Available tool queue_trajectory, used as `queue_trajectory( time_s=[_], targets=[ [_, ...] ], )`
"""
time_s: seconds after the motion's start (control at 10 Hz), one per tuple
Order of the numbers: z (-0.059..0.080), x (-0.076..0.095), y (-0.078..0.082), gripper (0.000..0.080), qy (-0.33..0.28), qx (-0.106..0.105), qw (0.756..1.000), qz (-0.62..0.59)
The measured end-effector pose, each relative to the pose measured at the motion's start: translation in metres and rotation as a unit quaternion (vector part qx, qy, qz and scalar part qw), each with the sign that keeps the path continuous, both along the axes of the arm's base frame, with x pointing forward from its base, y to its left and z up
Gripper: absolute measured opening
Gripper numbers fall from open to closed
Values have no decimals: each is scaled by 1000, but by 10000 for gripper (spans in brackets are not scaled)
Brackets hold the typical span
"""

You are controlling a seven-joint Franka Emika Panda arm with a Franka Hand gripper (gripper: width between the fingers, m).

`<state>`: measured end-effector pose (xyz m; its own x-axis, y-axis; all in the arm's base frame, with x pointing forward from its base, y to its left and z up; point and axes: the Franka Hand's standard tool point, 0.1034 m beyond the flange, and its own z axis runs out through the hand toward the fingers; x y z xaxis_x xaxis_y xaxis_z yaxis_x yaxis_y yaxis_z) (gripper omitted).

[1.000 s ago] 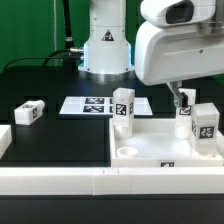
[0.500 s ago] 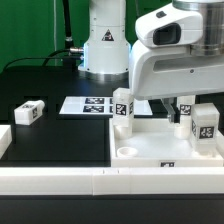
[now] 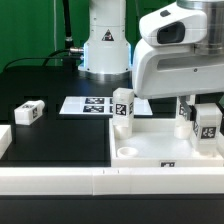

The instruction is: Assemble square table

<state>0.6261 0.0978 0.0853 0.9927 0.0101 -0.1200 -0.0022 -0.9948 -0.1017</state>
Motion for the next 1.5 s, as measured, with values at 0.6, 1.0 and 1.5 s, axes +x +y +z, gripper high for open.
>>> queue_trajectory(
  time_s=[0.6, 1.0, 1.5],
  targets=[
    [0, -2, 0, 285, -9, -12, 994, -107],
    [-1, -6, 1, 286, -26, -17, 953, -303],
    [-1, -5, 5, 287, -4, -7, 837, -547]
  ],
)
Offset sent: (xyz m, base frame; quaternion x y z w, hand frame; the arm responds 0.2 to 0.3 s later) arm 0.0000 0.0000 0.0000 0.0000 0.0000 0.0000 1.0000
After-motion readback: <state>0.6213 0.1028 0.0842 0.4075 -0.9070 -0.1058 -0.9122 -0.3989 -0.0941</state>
